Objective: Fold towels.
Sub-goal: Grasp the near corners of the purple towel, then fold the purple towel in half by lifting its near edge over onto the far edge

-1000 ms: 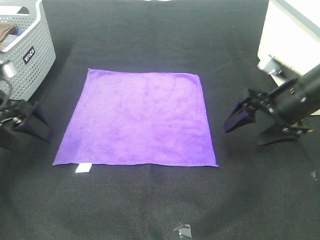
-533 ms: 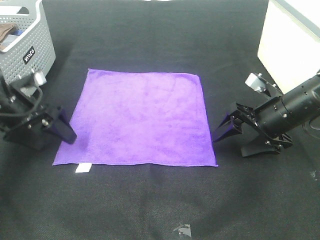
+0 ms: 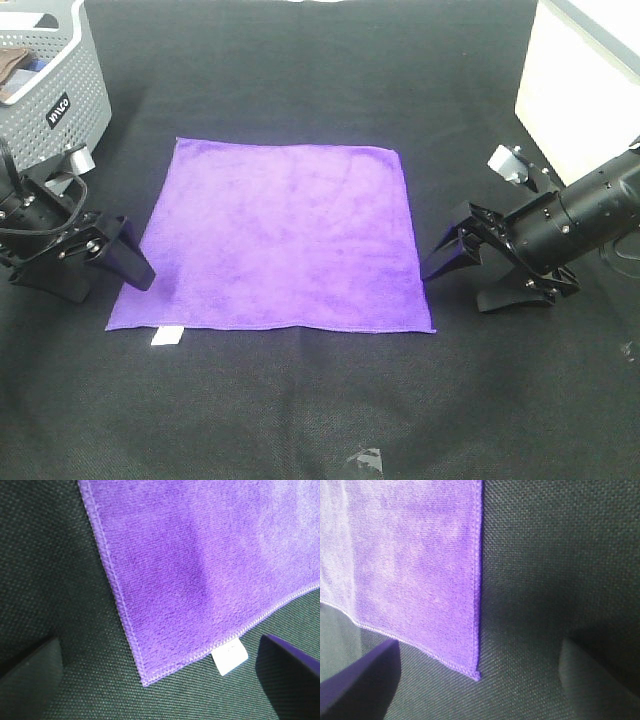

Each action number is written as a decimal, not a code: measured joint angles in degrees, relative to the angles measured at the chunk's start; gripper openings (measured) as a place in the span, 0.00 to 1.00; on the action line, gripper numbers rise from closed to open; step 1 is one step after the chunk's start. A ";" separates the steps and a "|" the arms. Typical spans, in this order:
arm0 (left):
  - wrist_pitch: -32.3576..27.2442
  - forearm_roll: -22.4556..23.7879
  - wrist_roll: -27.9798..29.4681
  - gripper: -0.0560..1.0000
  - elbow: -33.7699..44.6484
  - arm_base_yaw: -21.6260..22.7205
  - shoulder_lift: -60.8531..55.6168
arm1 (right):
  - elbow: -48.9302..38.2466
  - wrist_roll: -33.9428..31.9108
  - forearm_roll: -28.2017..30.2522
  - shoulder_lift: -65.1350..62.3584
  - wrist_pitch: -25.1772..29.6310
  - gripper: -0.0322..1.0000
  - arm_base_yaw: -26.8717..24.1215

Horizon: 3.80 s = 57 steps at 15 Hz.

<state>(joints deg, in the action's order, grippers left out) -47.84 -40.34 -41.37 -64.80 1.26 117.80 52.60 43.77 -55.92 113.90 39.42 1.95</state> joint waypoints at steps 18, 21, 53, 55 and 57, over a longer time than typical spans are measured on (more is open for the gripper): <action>0.17 -3.95 7.10 0.58 -1.03 -9.45 3.50 | 8.48 -0.40 -3.55 6.02 -2.06 0.72 17.25; 0.40 -4.01 7.85 0.31 -0.74 -9.74 4.13 | 8.82 -4.41 1.55 6.02 -2.23 0.59 17.25; 1.49 11.92 14.61 0.05 -24.41 -10.26 3.15 | 48.53 -28.59 25.90 11.75 11.23 0.03 11.80; 1.43 12.43 14.61 0.05 -31.51 -10.26 8.02 | 52.60 -28.71 25.38 15.18 11.86 0.03 10.89; -0.23 13.98 14.61 0.05 -38.39 -10.20 12.55 | 54.60 -28.76 25.50 18.62 12.26 0.03 10.71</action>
<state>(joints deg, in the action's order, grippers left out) -48.07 -26.36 -26.76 -103.19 -8.94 130.35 107.20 15.01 -30.42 132.53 51.68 12.66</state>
